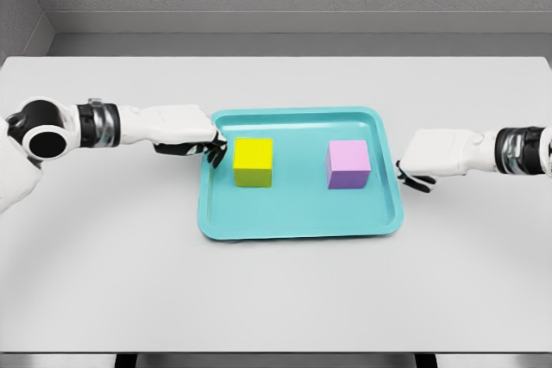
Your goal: Push two cubes
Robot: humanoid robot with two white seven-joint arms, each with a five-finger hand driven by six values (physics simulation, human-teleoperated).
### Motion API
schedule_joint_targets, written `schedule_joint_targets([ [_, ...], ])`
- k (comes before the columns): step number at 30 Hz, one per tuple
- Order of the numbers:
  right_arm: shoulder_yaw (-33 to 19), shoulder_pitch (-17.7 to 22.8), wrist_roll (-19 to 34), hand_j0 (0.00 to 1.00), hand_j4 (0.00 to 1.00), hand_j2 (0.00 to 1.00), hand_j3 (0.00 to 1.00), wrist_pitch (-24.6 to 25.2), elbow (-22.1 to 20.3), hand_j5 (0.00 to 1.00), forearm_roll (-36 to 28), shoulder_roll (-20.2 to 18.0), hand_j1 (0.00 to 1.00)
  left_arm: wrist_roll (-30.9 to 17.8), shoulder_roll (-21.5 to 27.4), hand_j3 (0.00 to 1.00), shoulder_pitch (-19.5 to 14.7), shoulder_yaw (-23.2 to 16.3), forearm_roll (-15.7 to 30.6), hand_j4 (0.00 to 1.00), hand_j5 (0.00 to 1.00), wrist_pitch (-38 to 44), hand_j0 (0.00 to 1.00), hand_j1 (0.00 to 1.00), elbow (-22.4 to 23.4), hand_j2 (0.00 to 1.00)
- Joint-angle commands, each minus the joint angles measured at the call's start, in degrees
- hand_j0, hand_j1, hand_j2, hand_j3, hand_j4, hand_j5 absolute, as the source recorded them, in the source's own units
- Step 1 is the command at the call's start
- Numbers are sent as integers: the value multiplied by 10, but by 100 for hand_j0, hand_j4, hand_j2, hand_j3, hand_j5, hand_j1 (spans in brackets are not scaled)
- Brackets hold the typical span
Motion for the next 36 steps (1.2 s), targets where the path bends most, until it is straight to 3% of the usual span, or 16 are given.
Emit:
schedule_joint_targets([
  [1,10,0,0,0,0,0,0,1,11,0,7,12,0,0,-6,30,0,0,-8,30,30,1,30,30,1,30],
  [11,25,-29,0,0,0,0,0,1,84,0,25,52,0,0,-36,30,1,-5,-43,30,30,1,30,30,1,30],
  [14,28,-34,0,0,0,0,0,1,85,0,26,59,0,0,-54,30,1,-8,-66,30,30,1,30,30,2,30],
  [22,61,-49,0,0,0,0,0,1,84,0,27,81,0,0,-66,30,-5,-5,-66,30,30,1,30,30,2,30],
  [36,68,-61,0,0,0,0,0,1,80,0,38,101,0,0,-93,30,-10,-3,-65,30,30,1,30,30,3,30],
])
